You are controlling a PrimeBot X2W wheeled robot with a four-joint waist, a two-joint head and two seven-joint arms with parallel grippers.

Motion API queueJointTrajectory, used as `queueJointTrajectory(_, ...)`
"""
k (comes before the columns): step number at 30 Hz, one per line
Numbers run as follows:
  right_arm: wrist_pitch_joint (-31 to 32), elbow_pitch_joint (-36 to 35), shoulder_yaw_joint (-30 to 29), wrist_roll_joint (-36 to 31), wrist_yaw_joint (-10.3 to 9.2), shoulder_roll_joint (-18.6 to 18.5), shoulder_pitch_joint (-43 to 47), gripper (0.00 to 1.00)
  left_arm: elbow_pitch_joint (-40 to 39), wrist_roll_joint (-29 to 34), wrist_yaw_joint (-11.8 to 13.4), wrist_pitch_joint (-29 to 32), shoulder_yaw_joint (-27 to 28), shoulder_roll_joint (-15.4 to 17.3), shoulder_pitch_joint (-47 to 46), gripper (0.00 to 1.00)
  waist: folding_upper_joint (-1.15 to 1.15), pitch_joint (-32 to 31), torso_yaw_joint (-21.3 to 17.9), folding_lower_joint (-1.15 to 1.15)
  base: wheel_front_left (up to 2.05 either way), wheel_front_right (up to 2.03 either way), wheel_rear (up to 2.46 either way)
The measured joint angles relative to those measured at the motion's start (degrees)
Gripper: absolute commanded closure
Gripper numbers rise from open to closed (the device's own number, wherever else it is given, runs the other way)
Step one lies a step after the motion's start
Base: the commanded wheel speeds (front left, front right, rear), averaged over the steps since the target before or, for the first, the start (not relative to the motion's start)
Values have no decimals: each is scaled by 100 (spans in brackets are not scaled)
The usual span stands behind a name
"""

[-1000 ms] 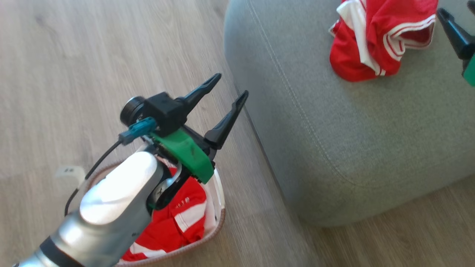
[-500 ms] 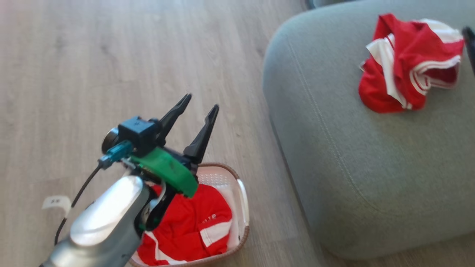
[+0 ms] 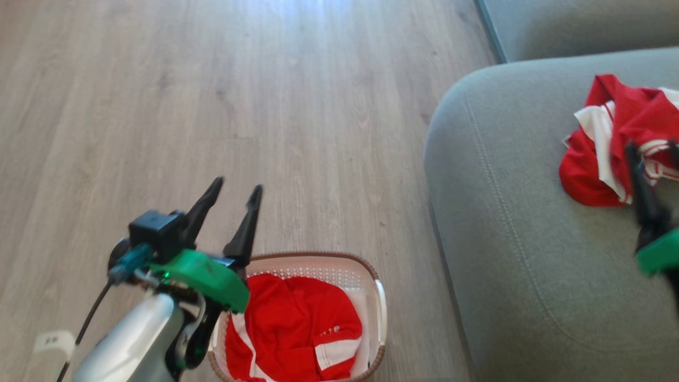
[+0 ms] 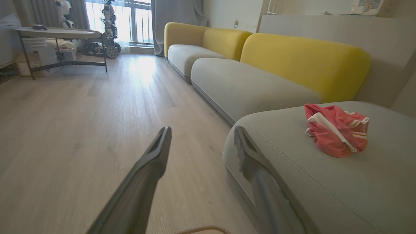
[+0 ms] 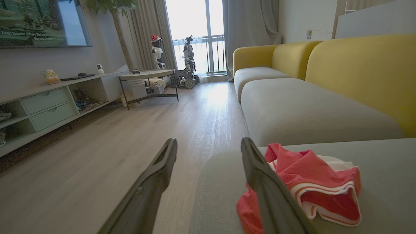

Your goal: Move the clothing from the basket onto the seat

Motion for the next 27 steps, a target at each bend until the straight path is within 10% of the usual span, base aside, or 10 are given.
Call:
queueJointTrajectory(10,63,-1150,-671,-840,0,1144,1224,0,-209,376,221,-7,843,4,847,0,0,-74,265,0,0,0,0)
queueJointTrajectory(27,-165,-1351,-387,-1107,0,1797,1669,0,-401,1366,15,-7,1961,-464,1758,0,0,-12,195,0,0,0,0)
